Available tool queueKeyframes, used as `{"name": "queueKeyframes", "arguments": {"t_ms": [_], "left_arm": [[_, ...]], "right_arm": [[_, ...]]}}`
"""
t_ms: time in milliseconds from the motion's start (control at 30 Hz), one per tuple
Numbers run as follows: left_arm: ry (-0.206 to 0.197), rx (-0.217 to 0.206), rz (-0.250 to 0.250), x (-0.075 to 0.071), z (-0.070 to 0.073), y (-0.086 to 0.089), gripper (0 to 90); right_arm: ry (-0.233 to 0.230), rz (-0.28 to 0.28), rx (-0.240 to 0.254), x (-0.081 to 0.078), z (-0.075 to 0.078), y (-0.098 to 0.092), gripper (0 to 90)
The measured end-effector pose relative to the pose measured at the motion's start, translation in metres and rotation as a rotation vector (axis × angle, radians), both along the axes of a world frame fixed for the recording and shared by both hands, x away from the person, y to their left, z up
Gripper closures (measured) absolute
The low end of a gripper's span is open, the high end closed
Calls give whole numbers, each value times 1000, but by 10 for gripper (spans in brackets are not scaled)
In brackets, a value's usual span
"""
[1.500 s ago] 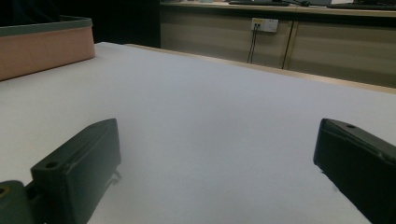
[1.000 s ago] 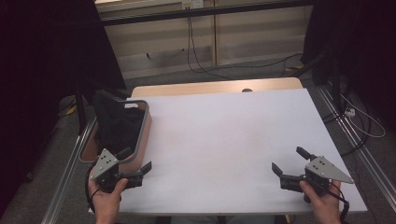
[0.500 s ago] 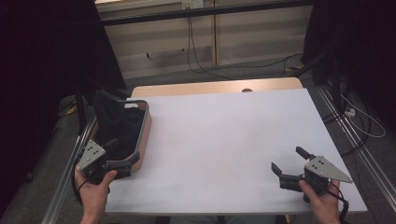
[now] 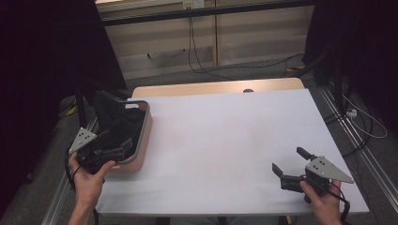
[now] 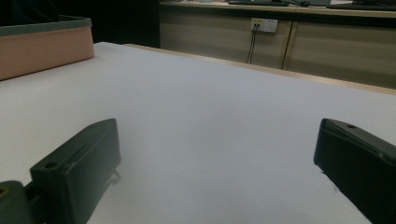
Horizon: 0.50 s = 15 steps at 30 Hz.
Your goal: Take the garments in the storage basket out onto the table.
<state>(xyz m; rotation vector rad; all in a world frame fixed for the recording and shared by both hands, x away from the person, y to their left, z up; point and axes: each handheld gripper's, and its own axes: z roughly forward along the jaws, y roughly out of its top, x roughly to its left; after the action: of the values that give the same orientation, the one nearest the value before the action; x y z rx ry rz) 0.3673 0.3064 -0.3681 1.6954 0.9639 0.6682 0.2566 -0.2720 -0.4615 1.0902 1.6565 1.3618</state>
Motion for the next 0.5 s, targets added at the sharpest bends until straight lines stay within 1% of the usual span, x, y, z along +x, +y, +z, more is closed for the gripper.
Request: {"name": "queueKeyframes", "arguments": {"t_ms": [33,67,100,133,167,200,233,267,333,367,433,500], "left_arm": [[3,-4,3,2,1,1,82],[13,-1,0,3,2,2,83],[24,-8,-1,5,3,3,83],[25,-22,-18,8,5,6,79],[25,-22,-18,8,5,6,67],[13,-35,-22,10,5,8,67],[10,-28,-6,11,5,9,70],[22,-21,5,13,6,11,85],[56,-51,-9,15,8,14,72],[58,-42,-14,16,9,15,70],[50,-4,1,16,12,13,81],[47,14,8,19,17,15,93]], "right_arm": [[0,0,-1,0,0,0,2],[-1,0,-3,0,0,0,2],[0,0,-2,0,0,0,2],[-1,0,-3,0,0,0,2],[-1,0,-2,0,0,0,2],[-1,0,-2,0,0,0,2],[-2,0,-3,0,0,0,2],[-1,1,-4,0,0,0,2],[0,1,-5,1,0,0,1],[1,1,-6,1,0,0,2],[4,0,-3,1,0,0,2],[5,-1,-2,1,0,1,2]]}}
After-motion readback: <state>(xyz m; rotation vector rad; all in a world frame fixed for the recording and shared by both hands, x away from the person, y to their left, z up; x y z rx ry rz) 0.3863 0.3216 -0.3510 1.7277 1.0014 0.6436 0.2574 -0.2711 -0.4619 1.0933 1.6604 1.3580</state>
